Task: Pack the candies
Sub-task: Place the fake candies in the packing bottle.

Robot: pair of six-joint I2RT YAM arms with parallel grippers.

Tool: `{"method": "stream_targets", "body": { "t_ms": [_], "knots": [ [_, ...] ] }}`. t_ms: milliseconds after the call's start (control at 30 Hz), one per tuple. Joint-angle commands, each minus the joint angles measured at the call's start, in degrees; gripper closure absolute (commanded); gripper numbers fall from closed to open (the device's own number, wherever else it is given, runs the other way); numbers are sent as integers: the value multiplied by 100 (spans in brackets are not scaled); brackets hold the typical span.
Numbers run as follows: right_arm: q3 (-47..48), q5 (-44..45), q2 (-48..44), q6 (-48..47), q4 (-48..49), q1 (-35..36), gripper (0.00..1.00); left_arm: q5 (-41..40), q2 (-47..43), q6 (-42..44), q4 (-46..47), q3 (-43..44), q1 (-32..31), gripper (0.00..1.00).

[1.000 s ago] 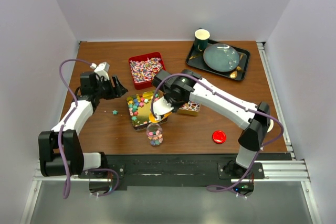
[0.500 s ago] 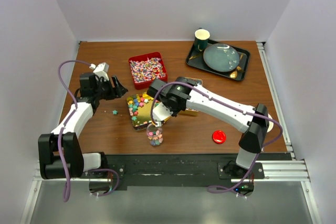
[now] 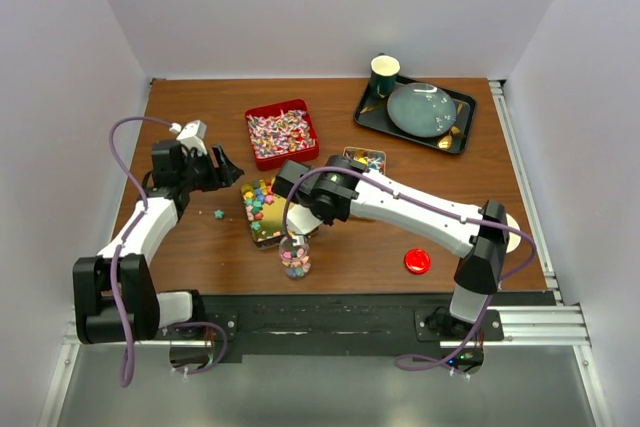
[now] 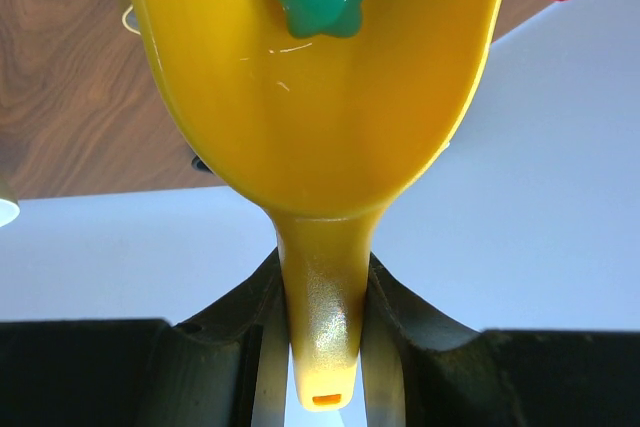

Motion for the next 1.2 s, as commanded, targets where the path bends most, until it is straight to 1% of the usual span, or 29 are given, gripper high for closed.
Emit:
{"method": "stream_targets", "body": {
  "t_ms": [0,400,833,967,1000,1033,1067,1100,1133,1167],
  "knots": [
    [73,576,-116,-2,-1393,121,100,-68,81,-33,227,305,45,31],
    [-472,989,-231,192,-1402,367,100,-77,55,-156,332,138,45,31],
    [-236,1104,-230,218,-1419,482,100,-393,151,-218,183,-99,19,32],
    [168,858,-345,279,-1428,385,100,-534,318,-147,-55,-108,-104,33],
    [221,762,-362,436,-1428,333,100,-560,388,-113,-107,-90,-200,33],
    [292,447,-345,551,-1402,167,100,-596,415,-103,-116,-81,-245,33],
    [553,218,-301,683,-1376,52,100,-605,467,-86,-134,-55,-289,33],
    [669,59,-249,989,-1358,-97,100,-613,546,-68,-177,-29,-367,33],
    [748,-73,-126,1113,-1297,-429,100,-605,599,-60,-204,-11,-368,33],
    [845,-292,-82,1236,-1235,-606,100,-605,634,-42,-248,24,-368,34]
  ]
}}
